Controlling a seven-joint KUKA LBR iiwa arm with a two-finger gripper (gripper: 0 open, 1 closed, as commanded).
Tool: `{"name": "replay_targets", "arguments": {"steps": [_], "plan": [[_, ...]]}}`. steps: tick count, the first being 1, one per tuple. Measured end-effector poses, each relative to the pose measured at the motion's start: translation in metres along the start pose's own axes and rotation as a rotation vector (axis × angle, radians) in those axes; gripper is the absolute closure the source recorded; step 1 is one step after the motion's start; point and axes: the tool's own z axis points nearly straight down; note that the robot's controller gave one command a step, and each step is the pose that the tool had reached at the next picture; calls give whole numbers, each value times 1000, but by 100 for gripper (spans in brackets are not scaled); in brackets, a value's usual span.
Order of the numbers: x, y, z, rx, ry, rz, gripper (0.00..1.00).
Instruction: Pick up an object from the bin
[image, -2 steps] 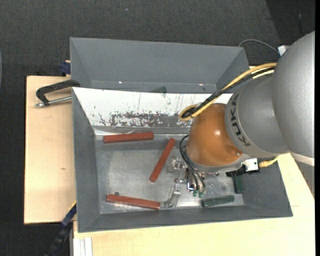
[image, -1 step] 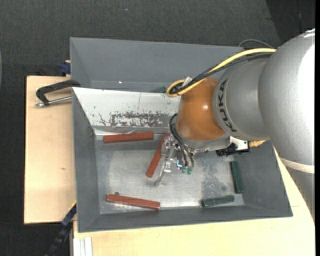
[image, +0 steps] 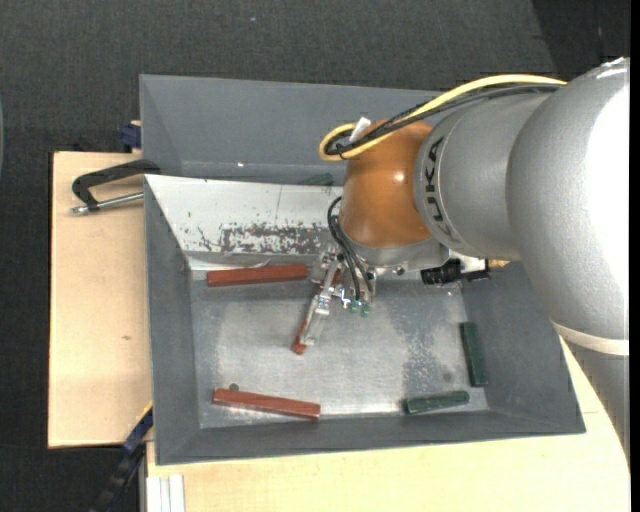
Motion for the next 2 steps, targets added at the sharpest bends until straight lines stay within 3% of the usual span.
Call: {"name": "replay_targets", "arguments": {"steps": [1, 2], "plan": [[7, 17, 17, 2, 4, -39, 0], [-19, -1, 33, -1, 3, -114, 0]]}}
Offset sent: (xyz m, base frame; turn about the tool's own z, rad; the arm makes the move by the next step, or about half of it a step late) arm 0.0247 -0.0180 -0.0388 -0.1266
